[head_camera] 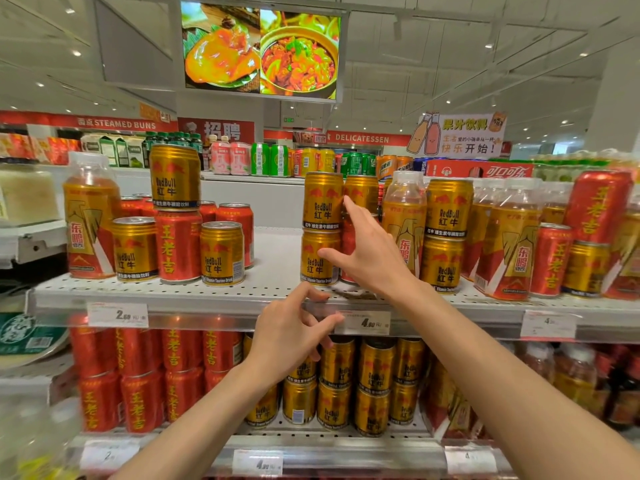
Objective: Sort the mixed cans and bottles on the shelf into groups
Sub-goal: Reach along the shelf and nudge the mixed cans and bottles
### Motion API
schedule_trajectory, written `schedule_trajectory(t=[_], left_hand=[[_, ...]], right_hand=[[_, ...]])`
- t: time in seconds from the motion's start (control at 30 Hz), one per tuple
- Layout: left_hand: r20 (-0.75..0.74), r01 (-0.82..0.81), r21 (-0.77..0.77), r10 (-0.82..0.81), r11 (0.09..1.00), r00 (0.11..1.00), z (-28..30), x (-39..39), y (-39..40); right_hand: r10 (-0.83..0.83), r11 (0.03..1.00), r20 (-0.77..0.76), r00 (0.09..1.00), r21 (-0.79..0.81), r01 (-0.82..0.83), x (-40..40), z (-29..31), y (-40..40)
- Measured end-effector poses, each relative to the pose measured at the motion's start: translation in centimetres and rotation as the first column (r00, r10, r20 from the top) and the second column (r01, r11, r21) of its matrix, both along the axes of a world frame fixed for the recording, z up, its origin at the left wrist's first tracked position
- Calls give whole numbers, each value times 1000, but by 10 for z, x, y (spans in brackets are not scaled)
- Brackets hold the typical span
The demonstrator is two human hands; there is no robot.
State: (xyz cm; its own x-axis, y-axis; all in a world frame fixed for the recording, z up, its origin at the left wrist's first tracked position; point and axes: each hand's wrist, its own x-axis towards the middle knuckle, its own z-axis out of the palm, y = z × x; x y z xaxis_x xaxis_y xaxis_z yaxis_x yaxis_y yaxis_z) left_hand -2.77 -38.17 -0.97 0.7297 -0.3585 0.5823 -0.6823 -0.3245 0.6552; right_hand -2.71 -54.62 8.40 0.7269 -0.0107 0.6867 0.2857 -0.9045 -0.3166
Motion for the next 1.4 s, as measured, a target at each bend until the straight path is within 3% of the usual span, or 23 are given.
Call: schedule_trajectory(t=[0.4, 0.5, 0.67, 1.4], left_hand=[[6, 2, 4, -2, 1000, 1000, 1, -3, 2], [15, -2, 7, 2, 1000, 1000, 1, -2, 2], [40, -17, 2, 17, 1000, 999, -1, -1, 0], [33, -25, 13, 24, 1000, 999, 0, -2, 1]], right_hand=[[-14, 996, 34, 999, -90, 17, -12, -13, -7], [-116, 988, 105, 988, -93, 126, -23, -19, -19], [-260, 924, 147, 954, -248, 290, -25, -21, -26], [-194, 954, 95, 976, -213, 210, -17, -5, -29]])
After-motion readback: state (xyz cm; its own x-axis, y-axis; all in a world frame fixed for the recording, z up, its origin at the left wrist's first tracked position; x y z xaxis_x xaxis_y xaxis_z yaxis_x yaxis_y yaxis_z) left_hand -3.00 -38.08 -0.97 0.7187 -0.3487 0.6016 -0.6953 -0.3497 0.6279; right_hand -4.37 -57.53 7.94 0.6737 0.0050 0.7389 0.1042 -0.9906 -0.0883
